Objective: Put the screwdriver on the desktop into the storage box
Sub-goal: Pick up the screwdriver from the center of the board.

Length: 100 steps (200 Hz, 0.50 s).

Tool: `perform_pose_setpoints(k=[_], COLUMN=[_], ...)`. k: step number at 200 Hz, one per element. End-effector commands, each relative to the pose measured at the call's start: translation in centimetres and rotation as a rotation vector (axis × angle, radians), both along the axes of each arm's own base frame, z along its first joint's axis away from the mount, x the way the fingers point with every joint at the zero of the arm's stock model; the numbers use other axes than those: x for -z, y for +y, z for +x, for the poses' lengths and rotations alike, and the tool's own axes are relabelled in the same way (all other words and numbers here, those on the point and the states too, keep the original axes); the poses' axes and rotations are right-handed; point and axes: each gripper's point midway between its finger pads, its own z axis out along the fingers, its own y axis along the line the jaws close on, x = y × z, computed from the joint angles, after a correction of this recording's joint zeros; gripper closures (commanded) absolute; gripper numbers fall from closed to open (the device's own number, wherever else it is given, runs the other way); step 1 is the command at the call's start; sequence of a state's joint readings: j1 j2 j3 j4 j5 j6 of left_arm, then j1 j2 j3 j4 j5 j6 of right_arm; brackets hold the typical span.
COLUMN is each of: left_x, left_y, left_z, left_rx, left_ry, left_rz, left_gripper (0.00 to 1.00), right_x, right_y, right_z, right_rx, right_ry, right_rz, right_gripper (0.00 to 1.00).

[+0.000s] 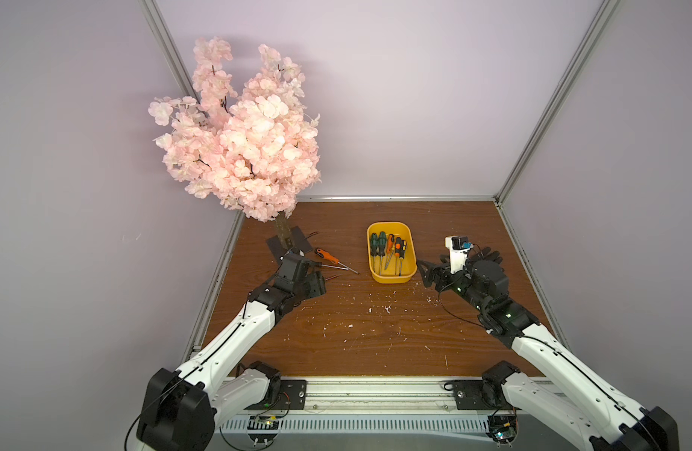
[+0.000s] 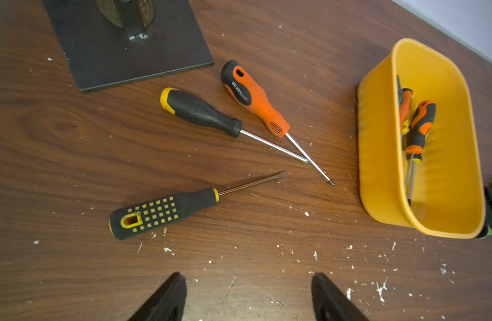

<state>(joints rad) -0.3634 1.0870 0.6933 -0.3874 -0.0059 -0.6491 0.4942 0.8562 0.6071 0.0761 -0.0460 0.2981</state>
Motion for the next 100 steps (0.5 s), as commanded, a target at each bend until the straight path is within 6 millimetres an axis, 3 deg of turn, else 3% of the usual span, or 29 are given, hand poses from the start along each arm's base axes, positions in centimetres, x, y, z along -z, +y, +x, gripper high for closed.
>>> perform_pose_setpoints(k=[1, 25, 100], left_x=[1.5, 2.6, 5.0], left_y=[0.7, 1.5, 3.9], left_z=[0.4, 1.0, 3.3], left_rx=[0.007, -0.003, 0.003], left_ry=[0.032, 0.067, 0.174], left_rz=[0.015, 0.028, 0.098], left_gripper=[0.26, 0.24, 0.2], right_x=[-0.7, -1.1, -0.6], right_y=[0.6, 1.0, 0.5], right_z=[-0.7, -1.2, -1.7], right_rx=[-0.055, -0.088, -0.085], right_ry=[-0.032, -0.042, -0.058], right_rz=[-0.002, 0.019, -0.011], right_gripper=[0.07, 0.02, 0.04])
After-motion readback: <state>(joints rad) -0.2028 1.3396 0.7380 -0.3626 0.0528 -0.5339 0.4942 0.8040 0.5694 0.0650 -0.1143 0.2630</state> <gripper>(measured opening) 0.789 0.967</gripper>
